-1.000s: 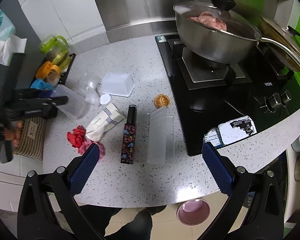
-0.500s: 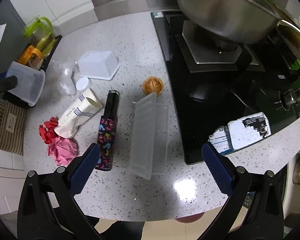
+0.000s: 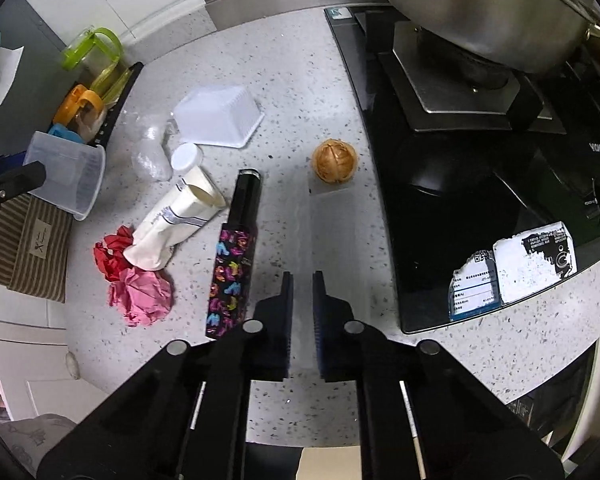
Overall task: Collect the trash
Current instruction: 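Carry the cup with the left tool and the container with the right tool to the pink wastebasket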
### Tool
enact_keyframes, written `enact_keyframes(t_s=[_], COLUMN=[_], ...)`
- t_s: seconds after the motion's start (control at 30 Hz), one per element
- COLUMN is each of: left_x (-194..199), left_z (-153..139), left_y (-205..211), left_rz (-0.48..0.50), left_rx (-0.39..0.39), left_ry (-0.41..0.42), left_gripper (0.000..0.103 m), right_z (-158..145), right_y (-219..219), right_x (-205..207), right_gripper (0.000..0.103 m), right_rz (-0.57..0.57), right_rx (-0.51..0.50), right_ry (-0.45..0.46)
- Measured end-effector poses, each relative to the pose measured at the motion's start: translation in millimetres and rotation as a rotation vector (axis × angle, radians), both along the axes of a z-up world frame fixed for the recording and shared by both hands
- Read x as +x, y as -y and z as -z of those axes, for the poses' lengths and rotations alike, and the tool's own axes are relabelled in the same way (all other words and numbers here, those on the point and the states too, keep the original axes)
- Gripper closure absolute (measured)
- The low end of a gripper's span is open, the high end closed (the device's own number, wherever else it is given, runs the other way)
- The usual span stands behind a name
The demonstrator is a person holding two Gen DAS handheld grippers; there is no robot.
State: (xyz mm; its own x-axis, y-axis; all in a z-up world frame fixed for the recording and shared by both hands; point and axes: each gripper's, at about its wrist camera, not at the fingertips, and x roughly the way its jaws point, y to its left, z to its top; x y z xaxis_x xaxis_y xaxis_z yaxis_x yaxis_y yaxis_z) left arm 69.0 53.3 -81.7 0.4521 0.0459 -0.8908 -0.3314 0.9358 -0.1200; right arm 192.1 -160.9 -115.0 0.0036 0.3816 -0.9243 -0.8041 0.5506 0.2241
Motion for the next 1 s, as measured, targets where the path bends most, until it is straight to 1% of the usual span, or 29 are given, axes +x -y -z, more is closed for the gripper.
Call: enact_keyframes(t_s=[0.13, 0.27, 0.33, 0.43, 0.5, 0.6, 0.77, 0.87, 1.0], left_x=[1, 6, 10, 16, 22, 28, 31, 26, 21], left_z=[-6, -17, -25, -33, -40, -49, -57, -57, -47], left_y=[3, 14, 22, 38, 54, 83, 142, 182, 242], left_rz=[0.037, 0.121, 0.188, 0.285, 0.373, 0.490, 0.645, 0.728, 0.819], left_rx=[0.003, 0.012, 0.016, 0.017, 0.016, 0.014, -0.003, -0.012, -0.027], left_ry=[0.012, 0.036, 0.053, 0.075, 0.092, 0.117, 0.162, 0.175, 0.175], left_gripper=[0.052, 0.052, 0.052, 0.052, 0.052, 0.052, 0.052, 0.052, 0.052], right_z=[-16, -44, -57, -79, -93, -103, -104, -96, -78], right_y=[5, 21, 32, 59, 83, 122, 181, 217, 270], right_x=[-4, -15, -22, -38, -54, -74, -109, -125, -145], right_gripper=[0.096, 0.096, 0.096, 0.096, 0.096, 0.096, 0.096, 0.096, 0.096], right_rz=[0.042, 0.121, 0.163, 0.257, 0.338, 0.451, 0.591, 0.668, 0.750], right_rx=[0.028, 0.067, 0.082, 0.100, 0.100, 0.093, 0.050, 0.034, 0.017], right_ry=[0.026, 0.067, 0.090, 0.135, 0.174, 0.210, 0.242, 0.231, 0.214])
